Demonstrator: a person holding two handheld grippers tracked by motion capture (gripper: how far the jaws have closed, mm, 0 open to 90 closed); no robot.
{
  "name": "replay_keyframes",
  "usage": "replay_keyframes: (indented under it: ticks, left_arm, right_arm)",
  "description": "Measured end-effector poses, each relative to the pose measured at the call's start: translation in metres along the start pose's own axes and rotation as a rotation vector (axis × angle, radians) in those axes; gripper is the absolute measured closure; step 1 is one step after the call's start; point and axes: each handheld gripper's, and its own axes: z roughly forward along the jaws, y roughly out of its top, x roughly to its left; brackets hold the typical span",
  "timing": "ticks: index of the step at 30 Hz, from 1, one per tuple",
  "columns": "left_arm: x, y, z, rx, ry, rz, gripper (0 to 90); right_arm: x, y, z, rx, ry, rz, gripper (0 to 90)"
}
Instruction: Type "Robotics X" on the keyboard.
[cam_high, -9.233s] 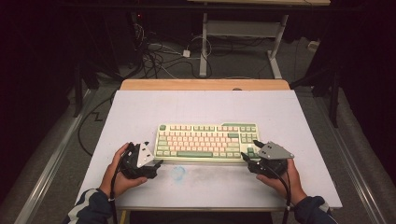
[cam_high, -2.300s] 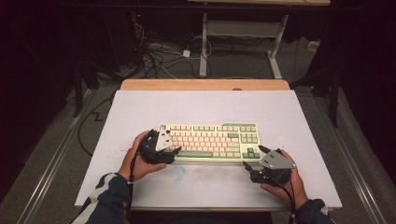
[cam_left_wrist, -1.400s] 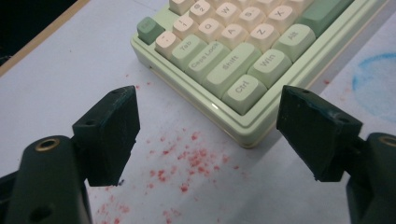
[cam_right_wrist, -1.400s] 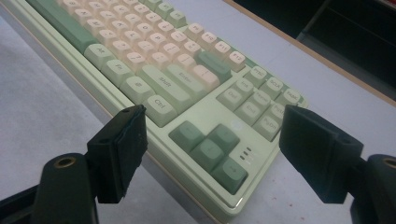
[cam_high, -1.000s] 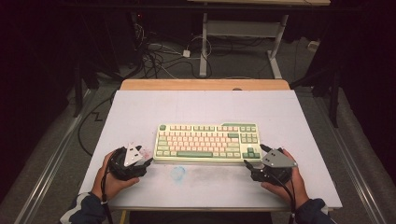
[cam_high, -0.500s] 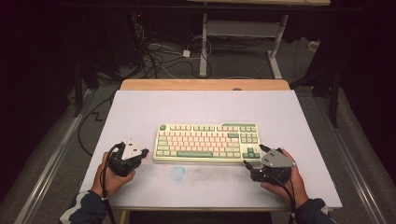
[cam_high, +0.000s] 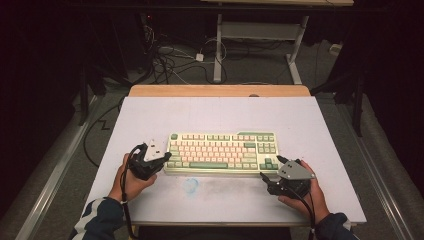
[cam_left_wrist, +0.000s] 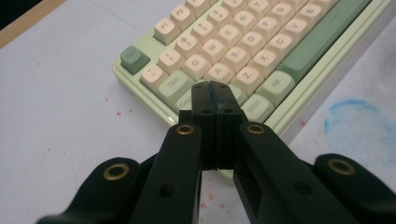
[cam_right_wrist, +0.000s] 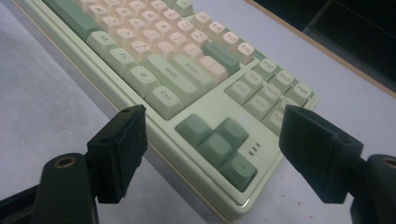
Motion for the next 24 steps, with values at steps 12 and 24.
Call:
replay_keyframes:
  ticks: [12,24]
  left_arm:
    - [-0.019,0.008,0.032,0.041,-0.051,0.029,87.7]
    - [-0.026,0.006,0.054,0.090,-0.066,0.037,87.7]
  right_arm:
    - [0.001,-0.001,0.001,0.008,0.004,0.000,24.7]
    - [0.001,-0.002,0.002,0.012,0.011,-0.002,24.8]
